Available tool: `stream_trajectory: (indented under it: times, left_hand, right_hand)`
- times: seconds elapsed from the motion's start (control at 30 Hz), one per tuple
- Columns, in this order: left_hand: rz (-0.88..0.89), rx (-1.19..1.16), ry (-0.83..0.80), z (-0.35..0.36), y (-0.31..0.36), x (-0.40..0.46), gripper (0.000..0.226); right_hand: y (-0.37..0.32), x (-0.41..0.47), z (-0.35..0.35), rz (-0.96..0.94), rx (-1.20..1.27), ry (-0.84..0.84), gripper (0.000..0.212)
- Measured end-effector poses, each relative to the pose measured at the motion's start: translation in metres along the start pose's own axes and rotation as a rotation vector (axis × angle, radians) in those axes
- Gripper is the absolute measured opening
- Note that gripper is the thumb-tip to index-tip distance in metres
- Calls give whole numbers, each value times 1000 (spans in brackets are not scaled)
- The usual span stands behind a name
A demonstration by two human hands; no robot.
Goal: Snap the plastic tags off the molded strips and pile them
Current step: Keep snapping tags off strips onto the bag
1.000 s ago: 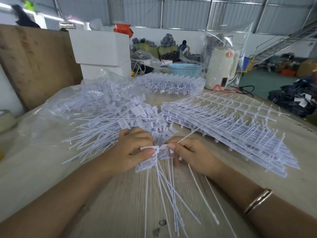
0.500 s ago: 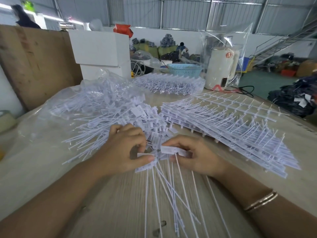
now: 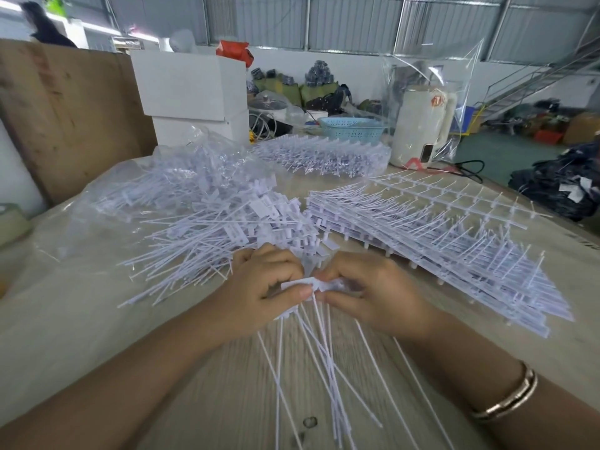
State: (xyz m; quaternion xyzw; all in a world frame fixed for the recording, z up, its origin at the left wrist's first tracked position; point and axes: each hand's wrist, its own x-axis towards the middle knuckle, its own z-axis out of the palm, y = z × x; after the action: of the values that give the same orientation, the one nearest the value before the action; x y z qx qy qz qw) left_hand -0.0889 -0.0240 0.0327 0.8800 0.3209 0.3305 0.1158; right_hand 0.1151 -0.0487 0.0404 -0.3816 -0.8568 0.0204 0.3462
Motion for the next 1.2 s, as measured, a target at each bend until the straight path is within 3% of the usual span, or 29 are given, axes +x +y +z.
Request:
stream_trajectory:
  times: [0.17,0.23,0.43,0.5,0.57,0.63,0.77,0.87,0.93,1.07,1.2]
  left_hand:
    - [79,118,-42,0,-5,-1,44]
    - [108,123,-56,0,-6,-2,40]
    - [82,-192,-118,-1,-8,0,25]
    - [71,-332,-94,-5,-8,0,24]
    - [54,-319,-51,-9,-13,-2,22]
    - [27,-122,-24,-11,-18,-4,21]
    - [-25,202,3,-8,-13,-4,21]
    - [-29,111,79,-4,-3,-1,38]
    - [-23,-3,73,0,6,0,34]
    - [-91,-36,40,9,14,3,21]
    - [-117,-180,76,0,-1,2,43]
  right_hand:
    - [3,-2,4,80,293,-75,2]
    - [3,-3,4,124,399,-91,5]
    - [2,-2,7,228,745,-133,10]
    - [7,-1,1,286,829,-55,14]
    - [14,-4,-6,317,737,76,19]
    - [16,-6,-10,281,574,123,22]
    - [6,0,1,67,120,-85,55]
    - [-4,3,6,-38,108,-82,81]
    - [-9,3,8,-92,138,-50,88]
    - [-12,3,10,-107,188,-73,83]
    - [-3,-2,-6,-35,123,-59,42]
